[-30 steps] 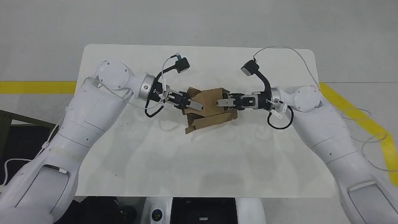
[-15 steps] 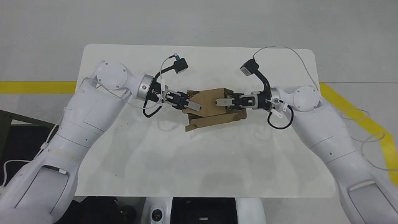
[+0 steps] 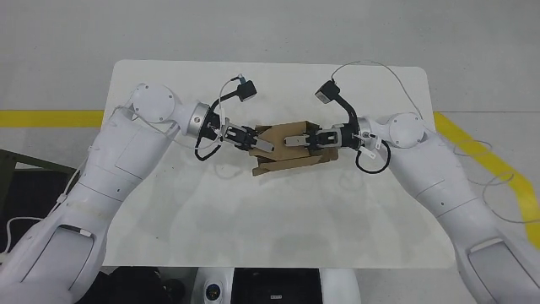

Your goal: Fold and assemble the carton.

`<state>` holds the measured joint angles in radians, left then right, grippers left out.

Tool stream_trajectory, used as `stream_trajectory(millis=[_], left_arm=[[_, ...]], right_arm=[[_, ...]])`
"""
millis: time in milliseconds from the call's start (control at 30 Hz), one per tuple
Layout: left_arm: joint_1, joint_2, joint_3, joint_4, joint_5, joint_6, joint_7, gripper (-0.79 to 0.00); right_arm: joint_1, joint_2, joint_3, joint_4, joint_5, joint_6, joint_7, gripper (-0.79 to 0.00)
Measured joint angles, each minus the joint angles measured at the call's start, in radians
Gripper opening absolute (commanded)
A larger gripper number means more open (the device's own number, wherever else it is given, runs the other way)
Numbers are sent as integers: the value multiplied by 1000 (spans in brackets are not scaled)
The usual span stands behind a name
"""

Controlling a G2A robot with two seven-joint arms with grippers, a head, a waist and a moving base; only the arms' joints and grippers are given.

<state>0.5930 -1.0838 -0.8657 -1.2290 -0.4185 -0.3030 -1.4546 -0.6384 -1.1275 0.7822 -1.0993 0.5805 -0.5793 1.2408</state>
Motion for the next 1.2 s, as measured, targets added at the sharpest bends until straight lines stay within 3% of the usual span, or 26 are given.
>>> stream_trajectory(millis=[67,167,200,233,267,667,1200], left_arm=[[-1,0,0,1,1,0,-1,-785],[-2,-1,0,2,3,2,-3,-588],[-3,-1,0,3,4,4,-5,-489],[-3,-1,1,3,6,5,-6,-277],[-4,-1,1,4,9,7,-7,0],[26,-3,-16,-17,-48,35,27,0],[114,17,-104,-145,-136,69,71,0]], right_arm=[[2,-1,-4,4,3,-1,-1,-785],[4,-1,-8,6,6,1,1,-785],[4,0,-10,7,6,2,2,-785],[5,0,-11,7,5,4,4,-785],[6,1,-12,7,5,6,6,-785],[11,4,-9,33,-8,-16,-16,-785],[12,-6,2,60,-38,-32,-36,-785]])
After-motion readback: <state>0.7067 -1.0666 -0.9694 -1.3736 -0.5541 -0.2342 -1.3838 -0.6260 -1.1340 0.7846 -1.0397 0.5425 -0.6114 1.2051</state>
